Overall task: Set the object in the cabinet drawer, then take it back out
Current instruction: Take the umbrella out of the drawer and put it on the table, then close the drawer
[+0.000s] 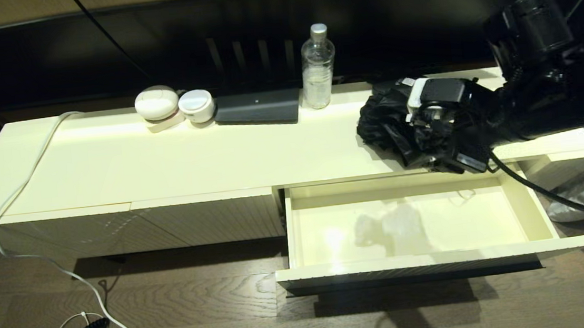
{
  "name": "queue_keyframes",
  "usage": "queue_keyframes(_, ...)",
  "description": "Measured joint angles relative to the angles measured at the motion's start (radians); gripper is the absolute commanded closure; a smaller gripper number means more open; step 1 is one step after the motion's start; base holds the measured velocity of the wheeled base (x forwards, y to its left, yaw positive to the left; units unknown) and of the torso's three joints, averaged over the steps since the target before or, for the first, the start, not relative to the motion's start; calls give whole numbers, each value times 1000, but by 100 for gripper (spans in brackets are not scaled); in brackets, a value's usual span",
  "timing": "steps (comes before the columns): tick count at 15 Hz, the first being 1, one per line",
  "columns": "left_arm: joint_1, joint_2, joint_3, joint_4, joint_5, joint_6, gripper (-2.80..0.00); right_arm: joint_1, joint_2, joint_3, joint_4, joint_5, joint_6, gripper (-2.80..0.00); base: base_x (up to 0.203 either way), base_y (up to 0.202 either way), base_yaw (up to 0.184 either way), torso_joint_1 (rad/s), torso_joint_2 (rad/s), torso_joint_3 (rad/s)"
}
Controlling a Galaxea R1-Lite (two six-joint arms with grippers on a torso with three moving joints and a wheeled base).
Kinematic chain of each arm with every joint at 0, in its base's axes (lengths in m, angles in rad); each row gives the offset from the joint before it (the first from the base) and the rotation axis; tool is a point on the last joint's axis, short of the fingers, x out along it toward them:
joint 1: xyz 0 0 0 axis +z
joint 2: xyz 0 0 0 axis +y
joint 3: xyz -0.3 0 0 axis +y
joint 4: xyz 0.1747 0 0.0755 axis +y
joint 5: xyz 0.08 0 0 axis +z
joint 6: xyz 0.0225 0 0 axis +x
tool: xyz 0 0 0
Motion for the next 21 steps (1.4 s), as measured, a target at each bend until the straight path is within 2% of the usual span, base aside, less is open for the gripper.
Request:
queue_keyframes(1,0,0,0,0,0,0,0,6,-41,49,15,19,-1,0,0,0,0,0,0,0)
queue_keyframes(6,0,0,0,0,0,0,0,55,-202,355,52,67,7,0,0,0,0,0,0,0)
queue_keyframes(9,1,0,0,0,0,0,0,64,-235,521,7,79,12,0,0,0,0,0,0,0)
queue_keyframes(13,0,0,0,0,0,0,0,66,-171,717,-226,85,9,0,0,0,0,0,0,0)
queue_keyframes(16,1,0,0,0,0,0,0,64,-78,785,-411,82,9,0,0,0,0,0,0,0)
queue_keyframes(21,0,0,0,0,0,0,0,60,59,852,-643,56,7,0,0,0,0,0,0,0)
